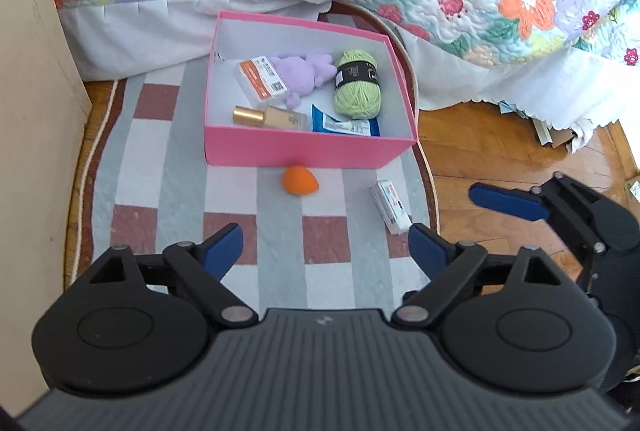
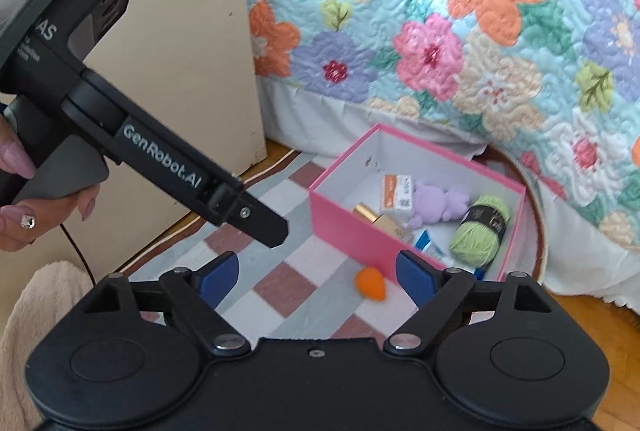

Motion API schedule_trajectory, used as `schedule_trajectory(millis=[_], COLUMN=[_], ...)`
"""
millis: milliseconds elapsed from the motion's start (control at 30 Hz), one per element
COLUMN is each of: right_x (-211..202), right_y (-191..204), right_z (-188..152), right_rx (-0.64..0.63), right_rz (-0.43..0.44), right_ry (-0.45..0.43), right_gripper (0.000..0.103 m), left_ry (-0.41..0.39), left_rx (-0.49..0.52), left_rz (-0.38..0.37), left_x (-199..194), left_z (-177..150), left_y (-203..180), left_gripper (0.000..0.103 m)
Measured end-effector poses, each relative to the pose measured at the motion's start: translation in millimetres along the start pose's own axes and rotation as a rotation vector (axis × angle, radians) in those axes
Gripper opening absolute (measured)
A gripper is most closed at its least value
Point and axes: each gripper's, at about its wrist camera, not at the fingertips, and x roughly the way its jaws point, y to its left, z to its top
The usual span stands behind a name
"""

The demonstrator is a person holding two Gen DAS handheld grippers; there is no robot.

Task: Organize objects
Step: 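Withdraw the left gripper and move it to the orange sponge, then close the left gripper around the orange makeup sponge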

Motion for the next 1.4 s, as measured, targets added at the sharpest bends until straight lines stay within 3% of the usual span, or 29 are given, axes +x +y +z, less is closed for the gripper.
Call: schedule_trajectory(millis=[333,500,700,933,1067,1200,1300,1367,1400], right_x=[53,92,139,179,200,208,212,218,219], right_y=[-14,-25,-33,-49,-59,-63,-64,-65,-66], right_z=[-35,-55,-74,-90,-94,-95,-96,-97,-98], right_rx=[0.099,0.080,0.022,0.056,0.092,0.126,0.150,0.163,0.169], right_rz=[0.008,0.039,-0.011,-0.065,-0.068,-0.061,-0.065,-0.076,-0.077], right_ry=[-0.045,-0.055,-0.015,-0.031,0.028,0.023,0.012,0.005,0.002], right_gripper=[0.089,0.089,0.089,0.089,0.089,0.088,0.085,0.082,0.075], left_ry=[-0.020,-0.019,-0.025,-0.017,-0.060,-0.086,-0.105,-0.117,-0.123], left_rx=[0.052,0.041,0.016,-0.005,0.039,0.053,0.058,0.067,0.068], left_rz=[0.064,0.028,-0.004,-0.044,-0.069,-0.093,-0.098,-0.100,-0.103], left_x=[53,88,132,179,196,212,221,226,228], left_z=[-14,-10,-8,-8,-11,-15,-17,-17,-17], left_y=[20,33,42,51,49,48,49,50,52], left_gripper=[0.093,0.093,0.093,0.090,0.088,0.079,0.067,0.058,0.056])
